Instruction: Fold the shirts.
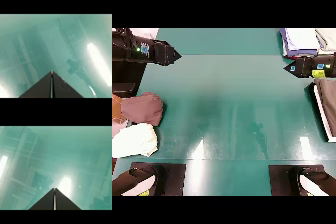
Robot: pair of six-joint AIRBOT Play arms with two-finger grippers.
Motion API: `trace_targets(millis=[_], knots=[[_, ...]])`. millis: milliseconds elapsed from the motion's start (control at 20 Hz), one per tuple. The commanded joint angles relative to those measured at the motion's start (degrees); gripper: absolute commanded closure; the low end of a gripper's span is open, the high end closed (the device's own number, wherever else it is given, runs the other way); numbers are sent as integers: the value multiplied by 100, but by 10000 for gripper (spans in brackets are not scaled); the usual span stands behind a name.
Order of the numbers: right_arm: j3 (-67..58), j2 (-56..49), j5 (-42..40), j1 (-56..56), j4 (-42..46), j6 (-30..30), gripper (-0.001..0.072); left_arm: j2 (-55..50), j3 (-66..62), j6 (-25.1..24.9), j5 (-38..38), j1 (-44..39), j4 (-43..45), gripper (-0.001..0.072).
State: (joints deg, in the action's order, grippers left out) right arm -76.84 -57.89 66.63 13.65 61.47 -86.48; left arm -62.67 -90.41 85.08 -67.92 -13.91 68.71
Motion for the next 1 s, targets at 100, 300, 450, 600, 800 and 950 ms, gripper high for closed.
trace_targets(millis=[100,300,450,600,800,950], knots=[[2,4,-26,9,-2,-2,695,0,-2,0,0,-4,0,676],[4,2,-24,9,-2,-2,696,0,-2,0,0,-4,0,676],[4,4,-24,9,-2,-2,696,0,-2,0,0,-4,0,676],[4,4,-24,9,-2,-2,696,0,0,-15,254,-4,17,676],[4,4,-15,9,-2,-2,695,-4,0,-70,219,22,1609,-6],[4,2,-15,9,-2,-2,695,-11,343,326,-278,481,3130,-12]])
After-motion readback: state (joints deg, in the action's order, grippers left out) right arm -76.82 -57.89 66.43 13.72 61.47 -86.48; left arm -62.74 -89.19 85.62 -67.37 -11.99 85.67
